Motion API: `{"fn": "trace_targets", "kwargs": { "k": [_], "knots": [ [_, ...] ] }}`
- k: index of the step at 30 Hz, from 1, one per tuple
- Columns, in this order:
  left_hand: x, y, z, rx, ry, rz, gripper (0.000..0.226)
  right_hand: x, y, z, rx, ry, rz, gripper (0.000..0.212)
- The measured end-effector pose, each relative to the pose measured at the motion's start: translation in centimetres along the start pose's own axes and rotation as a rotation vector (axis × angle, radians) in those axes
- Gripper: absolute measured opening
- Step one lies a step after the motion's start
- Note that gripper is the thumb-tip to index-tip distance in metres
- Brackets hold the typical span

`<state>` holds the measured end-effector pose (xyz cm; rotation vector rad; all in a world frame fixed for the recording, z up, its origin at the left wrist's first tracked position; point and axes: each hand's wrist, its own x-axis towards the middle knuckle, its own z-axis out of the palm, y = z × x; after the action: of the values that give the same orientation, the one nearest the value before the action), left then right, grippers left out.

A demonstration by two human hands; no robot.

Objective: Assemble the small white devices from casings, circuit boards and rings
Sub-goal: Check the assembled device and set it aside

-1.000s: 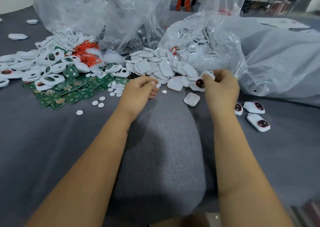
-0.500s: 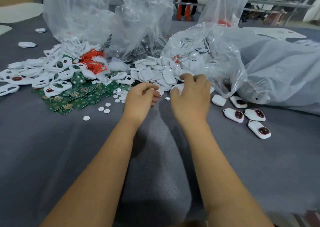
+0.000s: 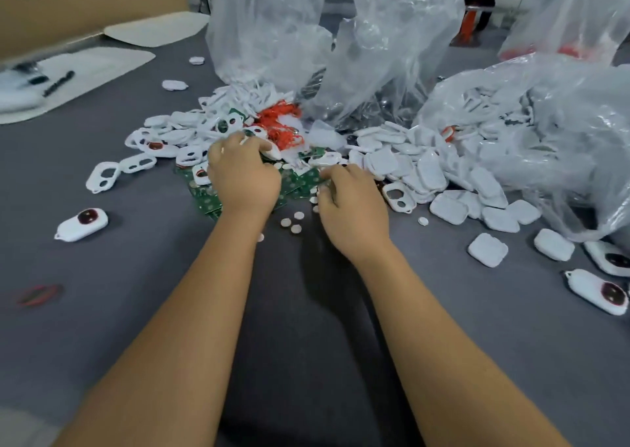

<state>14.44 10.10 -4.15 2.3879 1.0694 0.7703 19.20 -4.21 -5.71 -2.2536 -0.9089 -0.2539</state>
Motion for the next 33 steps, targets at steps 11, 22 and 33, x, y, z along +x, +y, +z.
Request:
{"fn": "trace_targets", "kwargs": {
  "k": [11, 22, 33],
  "knots": [
    [1.6, -2.5, 0.0, -0.012, 0.173, -0.085, 0.075, 0.1, 1.0, -0.1, 0.105, 0.021, 0.065, 0.025],
    [-0.2, 0.8, 0.6, -0.918, 0.16, -0.061, 0.046, -0.1, 1.1, -0.2, 0.434, 0.162, 0.202, 0.025],
    [-2.7, 3.6, 3.2, -1.445, -0.271, -0.187, 0.019, 3.0, -0.4, -0.4, 0.576, 0.02, 0.032, 0.016]
  ]
}}
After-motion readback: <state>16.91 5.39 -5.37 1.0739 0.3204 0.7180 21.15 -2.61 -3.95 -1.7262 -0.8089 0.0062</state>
